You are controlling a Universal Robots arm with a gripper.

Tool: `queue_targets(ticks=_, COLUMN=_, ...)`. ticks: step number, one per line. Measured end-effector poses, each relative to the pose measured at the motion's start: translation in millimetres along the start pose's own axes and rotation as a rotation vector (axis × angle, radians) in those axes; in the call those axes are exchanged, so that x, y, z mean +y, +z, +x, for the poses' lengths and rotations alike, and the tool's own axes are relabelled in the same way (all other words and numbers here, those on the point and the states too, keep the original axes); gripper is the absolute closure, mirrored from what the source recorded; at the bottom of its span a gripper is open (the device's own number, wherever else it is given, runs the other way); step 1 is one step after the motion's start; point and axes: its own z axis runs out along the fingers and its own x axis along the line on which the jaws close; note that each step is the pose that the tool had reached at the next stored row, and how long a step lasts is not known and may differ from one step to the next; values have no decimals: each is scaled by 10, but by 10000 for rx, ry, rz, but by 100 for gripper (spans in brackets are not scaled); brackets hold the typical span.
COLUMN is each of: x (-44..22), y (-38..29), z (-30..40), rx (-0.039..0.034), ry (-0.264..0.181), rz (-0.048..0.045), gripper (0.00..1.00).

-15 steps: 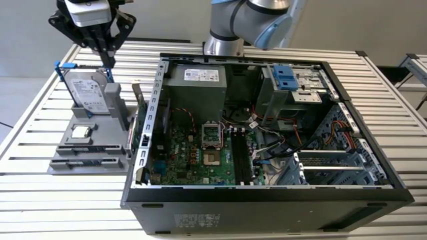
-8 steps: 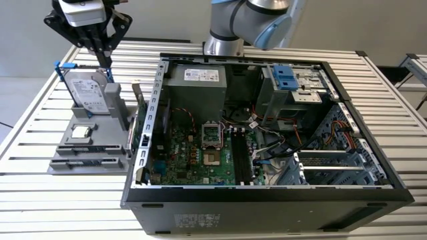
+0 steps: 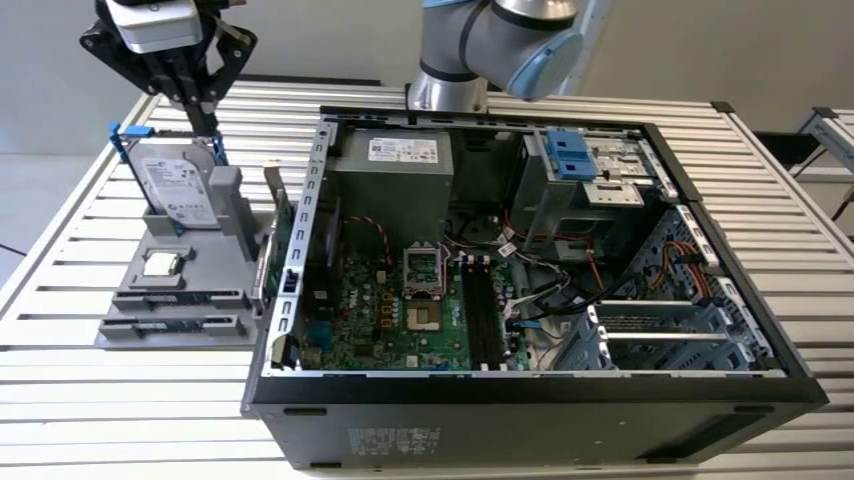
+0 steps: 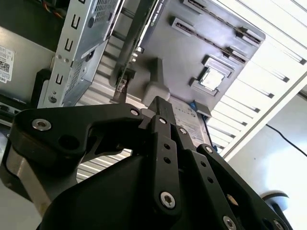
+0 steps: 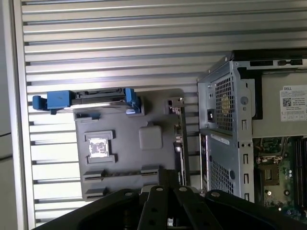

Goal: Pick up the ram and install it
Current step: 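Reach for the ram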

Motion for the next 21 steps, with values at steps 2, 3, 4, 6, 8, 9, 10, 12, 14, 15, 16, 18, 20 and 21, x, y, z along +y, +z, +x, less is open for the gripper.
queue_targets(ticks=2, x=-1, y=0, z=10, rx=0, ry=-1, rz=0, gripper=100)
queue_targets(ticks=3, x=-1, y=0, z=14, rx=0, ry=-1, rz=0, gripper=100)
queue_targets(ticks=4, x=-1, y=0, z=18, rx=0, ry=-1, rz=0, gripper=100)
queue_targets(ticks=6, x=-2, y=0, z=26, rx=0, ry=0, rz=0, gripper=100)
queue_targets(ticks=8, x=-2, y=0, z=34, rx=0, ry=0, rz=0, gripper=100)
queue_targets(ticks=9, x=-3, y=0, z=37, rx=0, ry=0, rz=0, gripper=100)
queue_targets(ticks=10, x=-3, y=0, z=39, rx=0, ry=0, rz=0, gripper=100)
queue_targets(ticks=12, x=-3, y=0, z=46, rx=0, ry=0, rz=0, gripper=100)
queue_targets(ticks=14, x=-4, y=0, z=51, rx=1, ry=0, rz=1, gripper=100)
queue_targets(ticks=15, x=-4, y=1, z=53, rx=0, ry=-1, rz=0, gripper=100)
queue_targets(ticks=16, x=-4, y=1, z=55, rx=0, ry=0, rz=0, gripper=100)
queue_targets(ticks=18, x=-4, y=1, z=61, rx=0, ry=0, rz=0, gripper=100)
queue_targets(ticks=20, x=-5, y=1, z=64, rx=0, ry=0, rz=0, gripper=100)
queue_targets(ticks=21, x=-5, y=1, z=66, rx=0, ry=0, rz=0, gripper=100)
